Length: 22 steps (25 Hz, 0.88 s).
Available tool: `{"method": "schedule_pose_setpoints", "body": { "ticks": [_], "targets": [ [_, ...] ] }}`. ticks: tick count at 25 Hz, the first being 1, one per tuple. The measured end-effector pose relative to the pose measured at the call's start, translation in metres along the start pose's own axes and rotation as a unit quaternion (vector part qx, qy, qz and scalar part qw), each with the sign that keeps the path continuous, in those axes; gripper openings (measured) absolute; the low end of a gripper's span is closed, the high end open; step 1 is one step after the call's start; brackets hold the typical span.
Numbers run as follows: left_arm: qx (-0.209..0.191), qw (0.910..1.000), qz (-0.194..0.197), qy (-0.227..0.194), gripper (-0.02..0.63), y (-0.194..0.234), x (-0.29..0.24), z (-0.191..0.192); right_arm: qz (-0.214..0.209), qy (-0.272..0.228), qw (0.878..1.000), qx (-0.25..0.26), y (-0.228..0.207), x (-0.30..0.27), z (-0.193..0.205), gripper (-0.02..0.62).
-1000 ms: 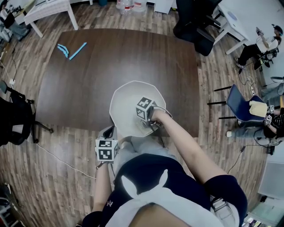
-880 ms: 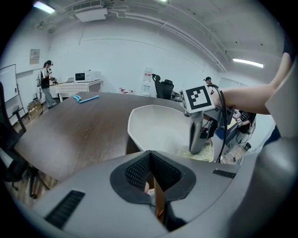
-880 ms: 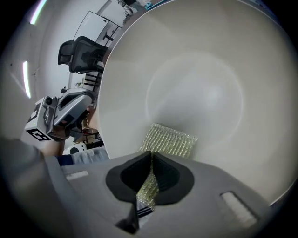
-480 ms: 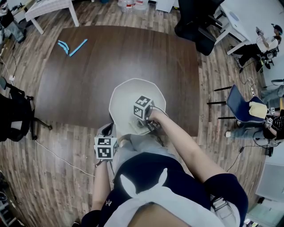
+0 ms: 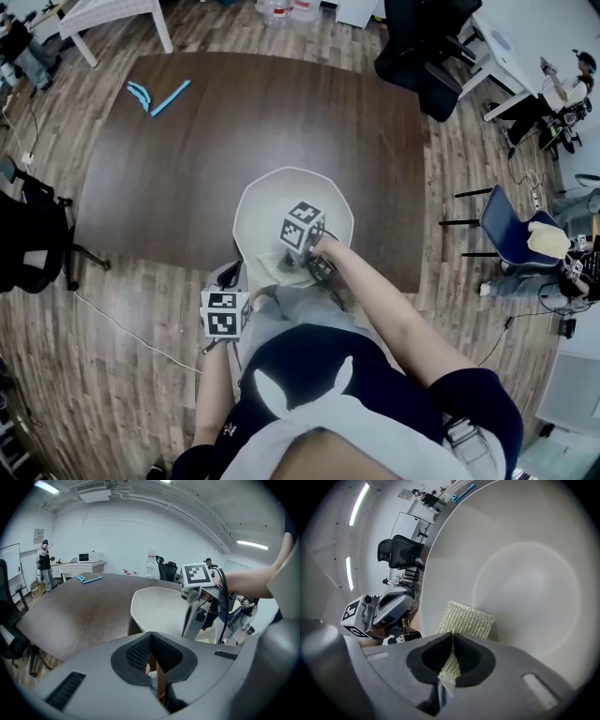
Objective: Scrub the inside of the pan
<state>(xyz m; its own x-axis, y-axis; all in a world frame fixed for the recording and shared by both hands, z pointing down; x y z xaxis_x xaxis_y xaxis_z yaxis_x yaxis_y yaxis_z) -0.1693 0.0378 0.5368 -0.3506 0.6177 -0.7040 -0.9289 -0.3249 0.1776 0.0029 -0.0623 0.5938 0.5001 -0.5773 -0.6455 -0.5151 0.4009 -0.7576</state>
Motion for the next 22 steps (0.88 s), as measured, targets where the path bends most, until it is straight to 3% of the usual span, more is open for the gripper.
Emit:
{"method": "schedule_pose_setpoints", "body": {
  "ticks": [7,16,22],
  "targets": [
    [0.008,1.0,-0.003,0.001,0.002,0.0,-0.002,-0.001,-0.001,-0.02,0.997,0.072,0.011,-0.004,-0.013,0.014],
    [0.013,0.9999,-0.003,0.0,0.003,0.001,-0.003,-0.001,-0.005,-0.066,0.993,0.094,0.012,-0.005,-0.022,0.014],
    [0.023,0.9997,-0.001,-0.002,0.003,0.003,-0.003,-0.005,0.042,-0.084,0.989,0.117,0.013,-0.003,-0.033,0.014]
  ]
}}
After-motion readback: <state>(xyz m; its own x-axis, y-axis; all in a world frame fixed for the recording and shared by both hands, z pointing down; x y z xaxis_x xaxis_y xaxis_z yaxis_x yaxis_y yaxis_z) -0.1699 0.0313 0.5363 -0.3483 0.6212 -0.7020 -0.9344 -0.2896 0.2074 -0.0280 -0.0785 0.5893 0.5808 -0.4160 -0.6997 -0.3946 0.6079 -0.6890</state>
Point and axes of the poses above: the fingertips, and each gripper's own axes: x backward along the fingers, y to its left, z out of its underside, the point moved 10 cm from there along x, backward along the fingers, and after that the axes turned 3 degrees about -z, right-handed, at the moved point
